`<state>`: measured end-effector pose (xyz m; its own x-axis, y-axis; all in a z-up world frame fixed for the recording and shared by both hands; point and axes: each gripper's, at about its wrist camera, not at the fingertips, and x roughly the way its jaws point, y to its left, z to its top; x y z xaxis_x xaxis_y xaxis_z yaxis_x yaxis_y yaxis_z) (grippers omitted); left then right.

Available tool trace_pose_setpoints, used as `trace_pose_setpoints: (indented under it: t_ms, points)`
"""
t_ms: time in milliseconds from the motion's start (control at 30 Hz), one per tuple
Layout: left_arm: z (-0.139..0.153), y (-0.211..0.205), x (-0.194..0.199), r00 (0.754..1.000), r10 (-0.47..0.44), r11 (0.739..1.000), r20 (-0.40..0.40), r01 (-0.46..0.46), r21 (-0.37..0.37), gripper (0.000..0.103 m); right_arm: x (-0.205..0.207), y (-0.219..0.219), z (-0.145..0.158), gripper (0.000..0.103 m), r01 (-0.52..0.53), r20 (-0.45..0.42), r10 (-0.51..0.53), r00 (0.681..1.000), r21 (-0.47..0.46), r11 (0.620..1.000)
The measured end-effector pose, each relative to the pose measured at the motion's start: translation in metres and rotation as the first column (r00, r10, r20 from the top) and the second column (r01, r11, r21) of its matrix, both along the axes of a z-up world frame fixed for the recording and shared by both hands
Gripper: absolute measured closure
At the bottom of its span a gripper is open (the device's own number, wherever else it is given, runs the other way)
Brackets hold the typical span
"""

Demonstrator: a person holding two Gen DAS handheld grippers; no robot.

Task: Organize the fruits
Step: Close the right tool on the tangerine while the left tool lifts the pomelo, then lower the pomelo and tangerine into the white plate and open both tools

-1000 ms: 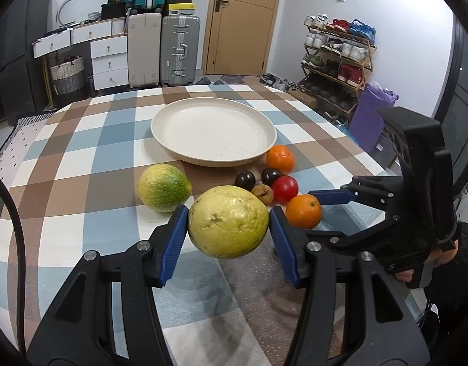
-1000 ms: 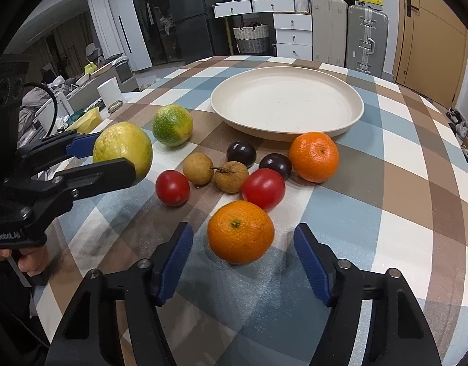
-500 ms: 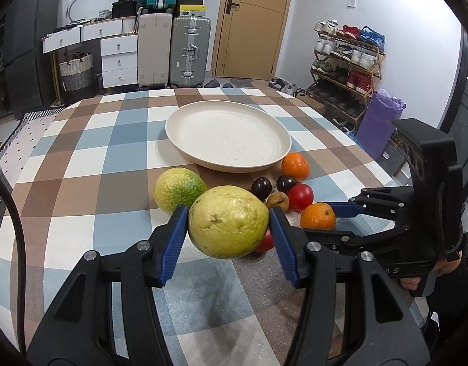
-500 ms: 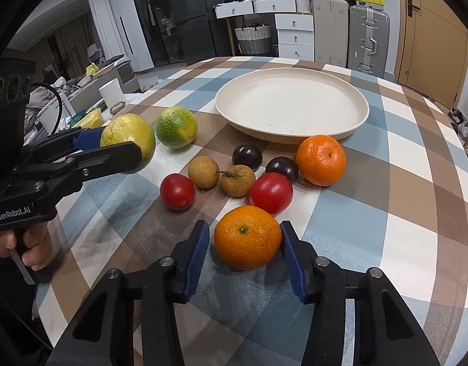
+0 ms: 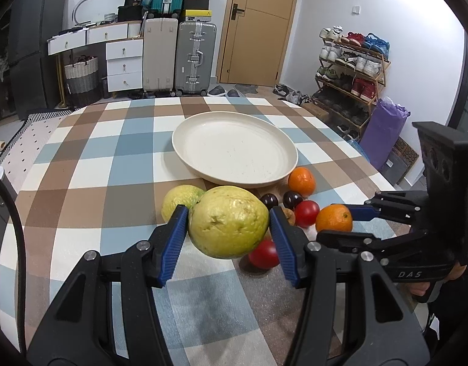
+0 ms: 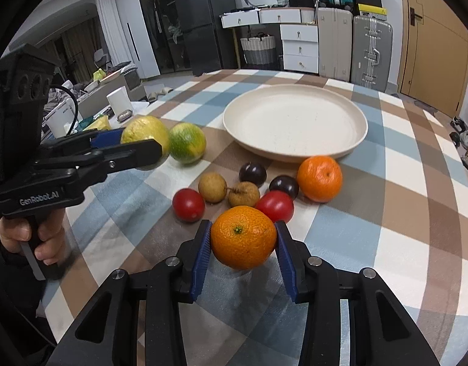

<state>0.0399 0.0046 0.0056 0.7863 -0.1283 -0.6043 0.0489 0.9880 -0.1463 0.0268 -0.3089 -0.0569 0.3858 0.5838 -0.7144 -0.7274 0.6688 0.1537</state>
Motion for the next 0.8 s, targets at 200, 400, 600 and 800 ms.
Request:
trace_pose_setpoints:
  t_ms: [200, 400, 600, 800]
  points:
    - [0.008, 0.002, 0.007, 1.0, 0.012, 1.0, 0.016, -0.012, -0.005, 0.051, 0.011, -0.008, 0.014, 0.061, 0.03, 0.022, -0.03, 0.999, 0.037, 0.999]
    - [0.017, 0.002, 0.019, 0.999, 0.021, 1.0, 0.037, -0.021, 0.005, 0.051, 0.024, -0.01, 0.022, 0.061, 0.055, 0.037, -0.057, 0.998, 0.063, 0.996]
    - [0.022, 0.006, 0.04, 0.998, 0.032, 0.999, 0.049, -0.032, 0.005, 0.051, 0.042, -0.006, 0.027, 0.061, 0.067, 0.047, -0.071, 0.996, 0.079, 0.995]
    - [0.023, 0.012, 0.065, 0.998, 0.047, 0.999, 0.051, -0.047, 0.008, 0.051, 0.062, -0.001, 0.032, 0.061, 0.078, 0.049, -0.083, 0.995, 0.091, 0.993]
